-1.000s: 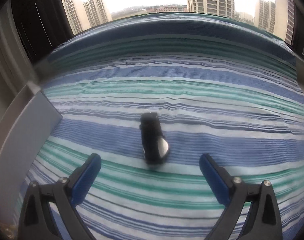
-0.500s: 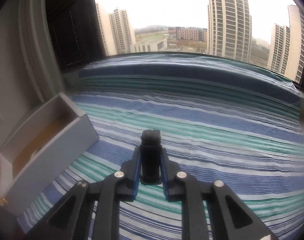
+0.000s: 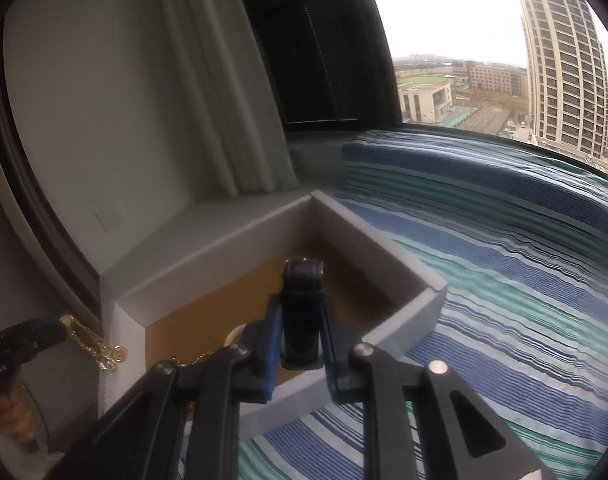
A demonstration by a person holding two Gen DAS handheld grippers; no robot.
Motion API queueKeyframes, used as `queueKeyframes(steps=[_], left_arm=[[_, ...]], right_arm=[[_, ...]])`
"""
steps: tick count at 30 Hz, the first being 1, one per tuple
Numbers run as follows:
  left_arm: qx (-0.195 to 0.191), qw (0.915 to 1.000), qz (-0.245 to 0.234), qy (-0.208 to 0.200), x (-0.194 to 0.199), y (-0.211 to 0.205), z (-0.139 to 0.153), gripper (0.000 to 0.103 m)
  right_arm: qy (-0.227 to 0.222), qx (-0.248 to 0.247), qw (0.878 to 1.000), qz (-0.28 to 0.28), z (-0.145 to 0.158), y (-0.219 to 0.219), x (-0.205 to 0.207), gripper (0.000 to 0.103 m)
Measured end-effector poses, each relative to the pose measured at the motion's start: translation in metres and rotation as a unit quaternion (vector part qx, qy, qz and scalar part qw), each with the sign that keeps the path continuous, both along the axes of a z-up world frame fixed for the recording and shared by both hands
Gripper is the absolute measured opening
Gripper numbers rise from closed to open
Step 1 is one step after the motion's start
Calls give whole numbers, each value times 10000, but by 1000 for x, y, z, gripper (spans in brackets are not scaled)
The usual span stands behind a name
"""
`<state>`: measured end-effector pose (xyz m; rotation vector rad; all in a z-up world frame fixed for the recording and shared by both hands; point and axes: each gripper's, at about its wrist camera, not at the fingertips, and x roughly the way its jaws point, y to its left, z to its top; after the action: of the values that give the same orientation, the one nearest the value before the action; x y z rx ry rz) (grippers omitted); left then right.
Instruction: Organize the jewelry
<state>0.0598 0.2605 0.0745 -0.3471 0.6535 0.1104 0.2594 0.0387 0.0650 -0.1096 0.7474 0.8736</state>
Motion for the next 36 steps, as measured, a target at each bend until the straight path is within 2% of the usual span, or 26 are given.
queueKeyframes(steps=[2,5,8,11,13,14,15,17,20,22,24,27,31,33,36], left_arm=[[32,9997,95,215,7,4,-18,26],[89,9986,188,484,17,7,-42,26],[176,9970,268,699,26,8,-60,26],[419,9945,370,889,33,4,-69,28],[589,9921,514,979,33,3,-72,41],[655,9912,603,981,34,4,-73,61],[752,9901,724,942,32,4,-72,77],[1038,9860,991,845,24,0,-67,87],[1441,9772,1329,814,18,-7,-61,100],[1705,9694,1597,749,14,-14,-56,102],[1761,9651,1759,817,11,-17,-53,103],[1638,9643,1880,887,7,-20,-49,103],[1797,9568,2115,862,1,-26,-46,102],[1697,9575,2077,1057,3,-25,-47,102],[1407,9621,2047,1121,-1,-21,-46,102]], right_arm=[[120,-221,9995,193,-14,26,-2,18],[75,-675,9970,363,-43,67,-9,18],[-11,-1115,9931,369,-67,84,-12,18],[53,-1420,9891,390,-84,93,-11,19],[98,-1505,9880,348,-91,97,-8,22],[57,-1488,9884,291,-90,95,-9,31],[-3,-1454,9891,248,-85,92,-10,44],[-110,-1369,9902,252,-77,91,-13,56],[-336,-1314,9904,271,-62,89,-25,65],[-473,-1267,9903,302,-54,86,-35,73],[-576,-1254,9900,308,-50,83,-44,81],[-618,-1288,9891,362,-49,80,-57,81],[-674,-1372,9870,486,-53,81,-72,81],[-698,-1411,9861,527,-53,82,-79,81],[-579,-1450,9861,566,-56,86,-84,81]])
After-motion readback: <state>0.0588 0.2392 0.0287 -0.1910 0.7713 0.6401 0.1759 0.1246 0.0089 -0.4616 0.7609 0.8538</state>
